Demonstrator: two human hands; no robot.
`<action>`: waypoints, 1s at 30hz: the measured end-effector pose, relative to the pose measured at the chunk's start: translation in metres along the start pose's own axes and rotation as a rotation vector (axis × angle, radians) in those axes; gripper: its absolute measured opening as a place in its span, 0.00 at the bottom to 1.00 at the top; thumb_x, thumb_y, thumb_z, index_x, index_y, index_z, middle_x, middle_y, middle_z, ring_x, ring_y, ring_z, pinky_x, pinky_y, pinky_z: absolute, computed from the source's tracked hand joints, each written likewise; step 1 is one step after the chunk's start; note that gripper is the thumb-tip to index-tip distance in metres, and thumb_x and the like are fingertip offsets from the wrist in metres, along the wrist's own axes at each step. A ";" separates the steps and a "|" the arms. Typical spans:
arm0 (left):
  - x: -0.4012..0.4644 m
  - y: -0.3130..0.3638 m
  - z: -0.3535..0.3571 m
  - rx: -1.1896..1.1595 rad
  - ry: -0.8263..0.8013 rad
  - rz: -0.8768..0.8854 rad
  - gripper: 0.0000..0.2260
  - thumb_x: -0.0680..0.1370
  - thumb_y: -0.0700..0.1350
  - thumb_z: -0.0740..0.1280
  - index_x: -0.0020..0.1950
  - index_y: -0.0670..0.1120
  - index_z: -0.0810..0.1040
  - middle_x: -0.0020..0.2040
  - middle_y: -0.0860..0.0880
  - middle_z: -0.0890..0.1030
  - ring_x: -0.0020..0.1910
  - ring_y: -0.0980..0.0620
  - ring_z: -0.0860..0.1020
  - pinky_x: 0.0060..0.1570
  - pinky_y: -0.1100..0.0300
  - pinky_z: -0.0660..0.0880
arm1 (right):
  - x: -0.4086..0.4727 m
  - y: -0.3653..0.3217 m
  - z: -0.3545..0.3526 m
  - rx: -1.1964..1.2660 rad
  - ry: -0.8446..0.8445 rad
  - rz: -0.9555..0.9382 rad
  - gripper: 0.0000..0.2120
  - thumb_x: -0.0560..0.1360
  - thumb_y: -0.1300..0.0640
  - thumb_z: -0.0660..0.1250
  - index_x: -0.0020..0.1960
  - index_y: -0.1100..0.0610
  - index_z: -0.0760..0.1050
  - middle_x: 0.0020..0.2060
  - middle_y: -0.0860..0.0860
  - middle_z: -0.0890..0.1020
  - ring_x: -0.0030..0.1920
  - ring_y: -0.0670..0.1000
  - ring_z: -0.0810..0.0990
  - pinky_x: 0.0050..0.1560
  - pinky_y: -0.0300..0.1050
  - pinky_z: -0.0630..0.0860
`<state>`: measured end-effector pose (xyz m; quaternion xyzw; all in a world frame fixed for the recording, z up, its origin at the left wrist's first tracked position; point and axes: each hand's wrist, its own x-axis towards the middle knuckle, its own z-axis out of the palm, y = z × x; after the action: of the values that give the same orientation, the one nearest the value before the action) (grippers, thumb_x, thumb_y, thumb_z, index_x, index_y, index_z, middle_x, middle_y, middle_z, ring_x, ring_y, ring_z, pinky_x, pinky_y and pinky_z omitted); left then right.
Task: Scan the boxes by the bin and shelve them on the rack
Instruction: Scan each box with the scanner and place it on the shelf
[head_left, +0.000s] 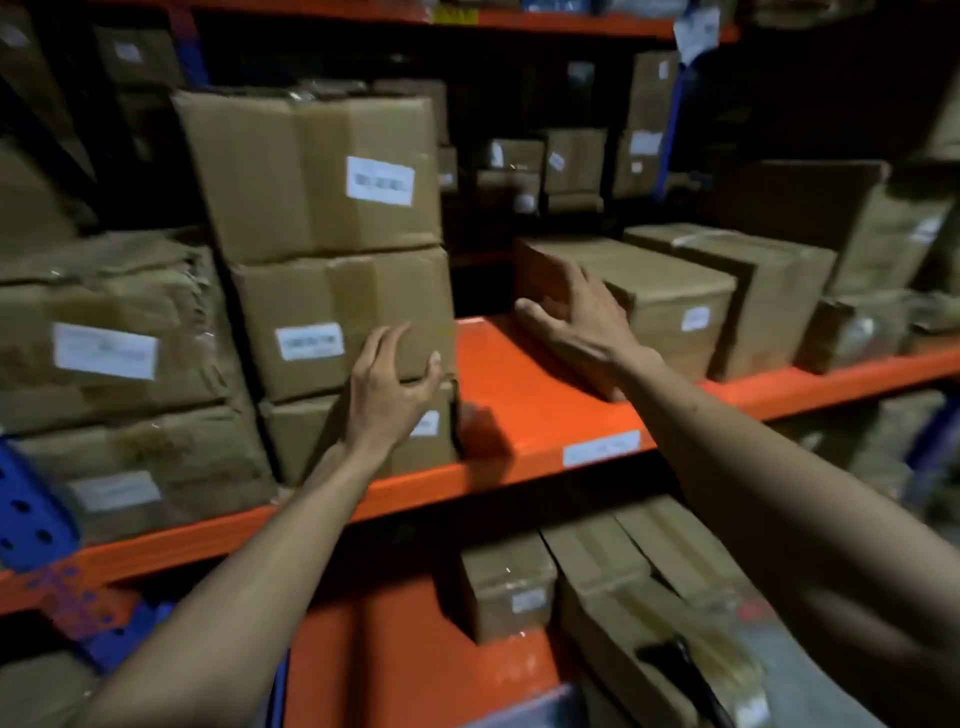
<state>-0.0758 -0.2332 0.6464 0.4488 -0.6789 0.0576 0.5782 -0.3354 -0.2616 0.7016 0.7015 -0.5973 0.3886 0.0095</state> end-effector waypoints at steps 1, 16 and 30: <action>-0.021 0.009 0.017 -0.031 -0.069 -0.047 0.17 0.74 0.42 0.74 0.60 0.35 0.79 0.54 0.38 0.81 0.55 0.40 0.80 0.59 0.53 0.74 | -0.016 0.019 -0.006 -0.026 -0.013 -0.008 0.38 0.76 0.32 0.65 0.78 0.51 0.64 0.72 0.57 0.73 0.72 0.59 0.71 0.70 0.54 0.70; -0.333 0.125 0.244 0.014 -1.120 -0.461 0.32 0.75 0.58 0.70 0.74 0.44 0.68 0.72 0.45 0.71 0.71 0.47 0.69 0.72 0.55 0.65 | -0.271 0.341 -0.049 -0.146 -0.536 0.393 0.39 0.74 0.27 0.60 0.77 0.49 0.63 0.72 0.57 0.71 0.66 0.62 0.77 0.63 0.57 0.74; -0.528 0.095 0.345 0.078 -1.205 -0.785 0.31 0.76 0.60 0.68 0.73 0.46 0.68 0.68 0.45 0.74 0.66 0.45 0.73 0.64 0.55 0.69 | -0.390 0.450 0.123 -0.011 -0.857 0.654 0.32 0.79 0.42 0.67 0.78 0.51 0.63 0.72 0.59 0.73 0.69 0.63 0.74 0.65 0.54 0.73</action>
<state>-0.4306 -0.0966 0.1340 0.6339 -0.6659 -0.3881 0.0645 -0.6441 -0.1254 0.1954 0.5746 -0.7369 0.0470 -0.3529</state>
